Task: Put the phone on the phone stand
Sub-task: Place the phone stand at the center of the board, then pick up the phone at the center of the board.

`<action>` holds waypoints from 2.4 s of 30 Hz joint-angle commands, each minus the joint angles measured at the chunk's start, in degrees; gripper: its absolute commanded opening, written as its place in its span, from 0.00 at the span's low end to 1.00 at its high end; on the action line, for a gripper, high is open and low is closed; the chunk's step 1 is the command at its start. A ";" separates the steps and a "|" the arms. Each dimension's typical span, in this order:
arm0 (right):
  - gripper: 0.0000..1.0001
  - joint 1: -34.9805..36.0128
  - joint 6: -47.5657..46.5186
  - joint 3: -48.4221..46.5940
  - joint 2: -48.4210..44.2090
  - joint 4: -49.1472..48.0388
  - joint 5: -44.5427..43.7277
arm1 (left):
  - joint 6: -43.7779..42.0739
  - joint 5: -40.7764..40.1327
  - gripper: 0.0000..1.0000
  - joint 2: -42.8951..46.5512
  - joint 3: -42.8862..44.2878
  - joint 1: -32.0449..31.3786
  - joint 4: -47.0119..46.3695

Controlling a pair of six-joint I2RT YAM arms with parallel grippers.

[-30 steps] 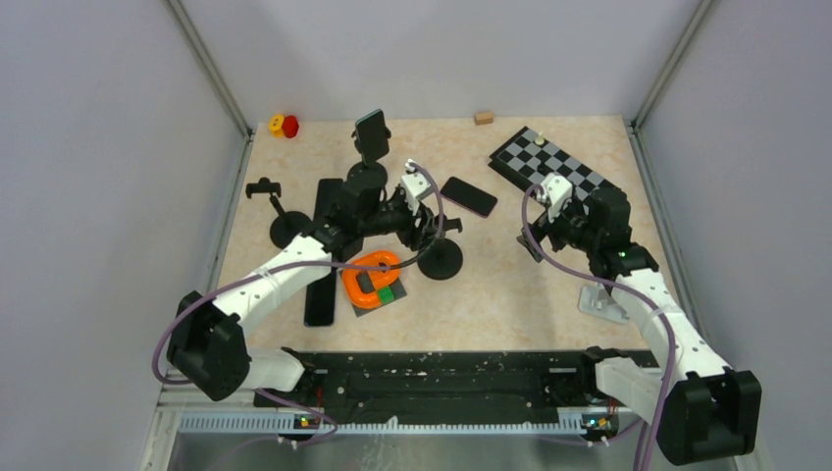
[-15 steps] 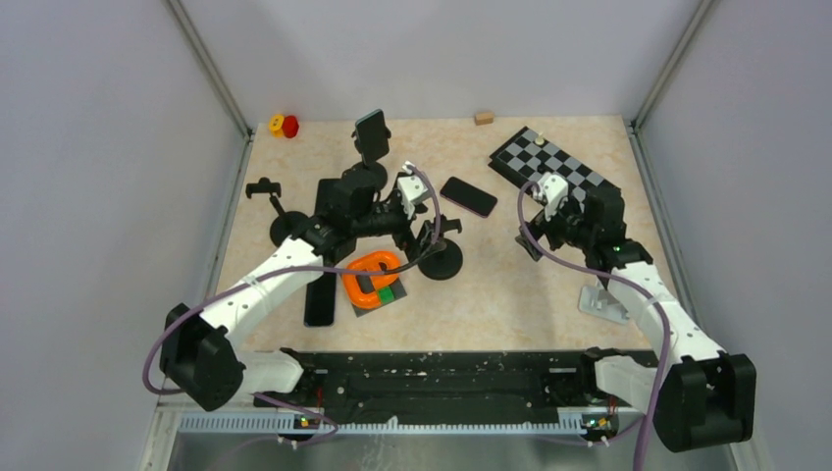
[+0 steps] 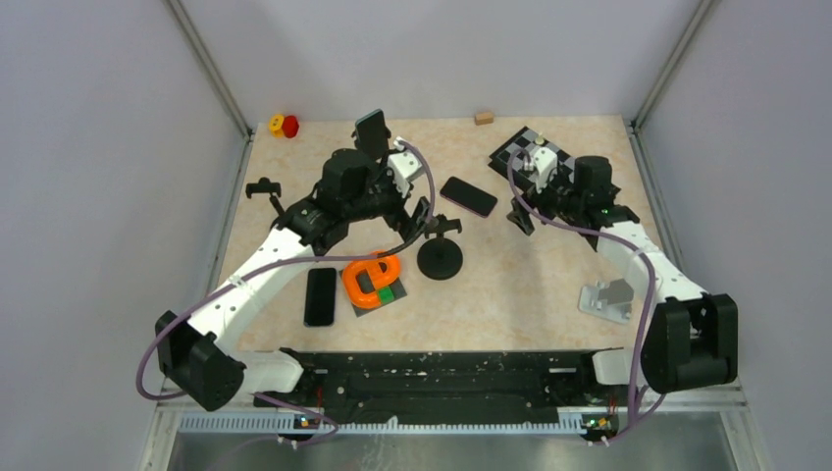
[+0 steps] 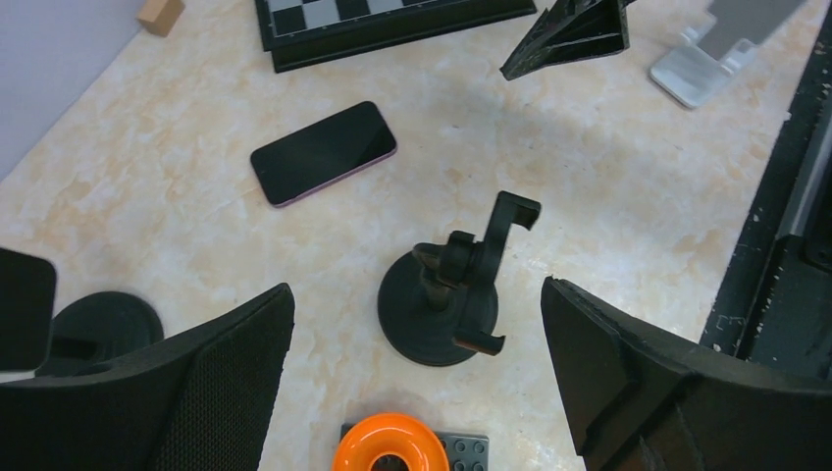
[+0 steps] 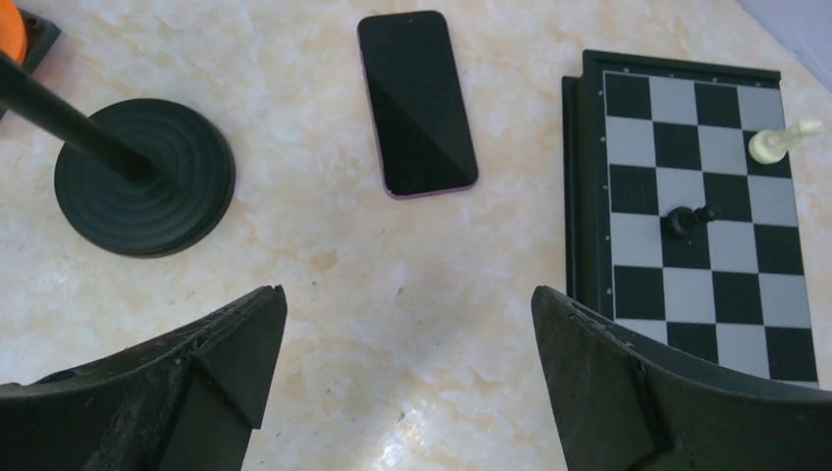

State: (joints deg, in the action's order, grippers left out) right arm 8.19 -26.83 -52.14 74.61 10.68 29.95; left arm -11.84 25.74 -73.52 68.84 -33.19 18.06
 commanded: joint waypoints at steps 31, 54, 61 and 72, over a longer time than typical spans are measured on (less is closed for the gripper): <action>0.98 11.92 -2.45 -40.22 46.79 5.09 -11.77 | -0.12 -6.24 0.99 1.39 5.03 6.38 4.01; 0.98 12.60 -0.64 -42.22 51.26 5.50 -7.33 | -0.21 -5.80 0.99 0.84 3.95 6.38 3.05; 0.98 12.61 -1.34 -45.03 52.99 8.83 -6.85 | -0.23 -5.70 0.99 0.78 3.76 6.39 2.94; 0.98 12.54 -2.30 -46.02 53.49 10.86 -5.16 | -0.16 -5.35 0.99 0.48 3.41 6.39 2.68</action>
State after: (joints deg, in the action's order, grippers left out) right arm 20.10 -28.36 -94.65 126.72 20.32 24.10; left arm -11.73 19.64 -72.64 71.37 -26.76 23.16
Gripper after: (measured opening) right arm 0.979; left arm 0.986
